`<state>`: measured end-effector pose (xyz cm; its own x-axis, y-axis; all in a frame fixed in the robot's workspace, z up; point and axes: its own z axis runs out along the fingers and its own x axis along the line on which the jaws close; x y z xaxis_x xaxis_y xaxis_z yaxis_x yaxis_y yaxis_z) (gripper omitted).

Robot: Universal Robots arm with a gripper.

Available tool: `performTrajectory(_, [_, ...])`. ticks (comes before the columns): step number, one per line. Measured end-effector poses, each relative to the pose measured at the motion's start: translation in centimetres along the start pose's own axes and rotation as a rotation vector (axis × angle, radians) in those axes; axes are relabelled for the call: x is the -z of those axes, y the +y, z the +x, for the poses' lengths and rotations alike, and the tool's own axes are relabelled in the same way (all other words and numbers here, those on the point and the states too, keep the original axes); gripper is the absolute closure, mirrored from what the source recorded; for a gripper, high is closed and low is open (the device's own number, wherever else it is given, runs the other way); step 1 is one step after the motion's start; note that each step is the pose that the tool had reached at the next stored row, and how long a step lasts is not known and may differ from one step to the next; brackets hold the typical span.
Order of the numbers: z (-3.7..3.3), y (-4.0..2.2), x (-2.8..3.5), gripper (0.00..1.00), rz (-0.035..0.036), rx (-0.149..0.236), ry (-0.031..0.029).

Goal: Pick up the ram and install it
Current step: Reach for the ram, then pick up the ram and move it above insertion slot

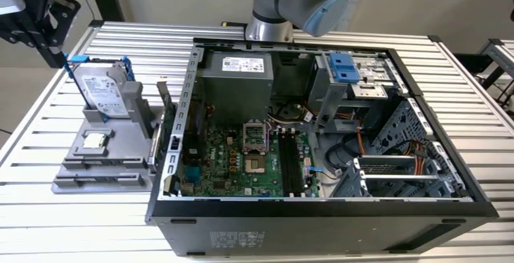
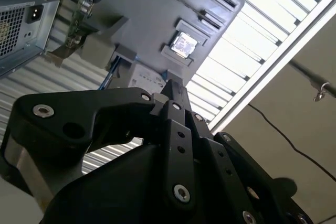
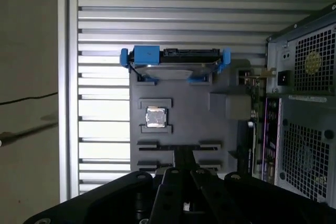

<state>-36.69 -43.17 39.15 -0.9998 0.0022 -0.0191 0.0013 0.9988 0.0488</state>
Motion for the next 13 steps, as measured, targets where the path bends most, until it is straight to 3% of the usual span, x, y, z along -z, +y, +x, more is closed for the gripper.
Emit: performTrajectory(13, [0.1, -2.9, 0.05, 1.0, 0.0, 0.0, 0.0])
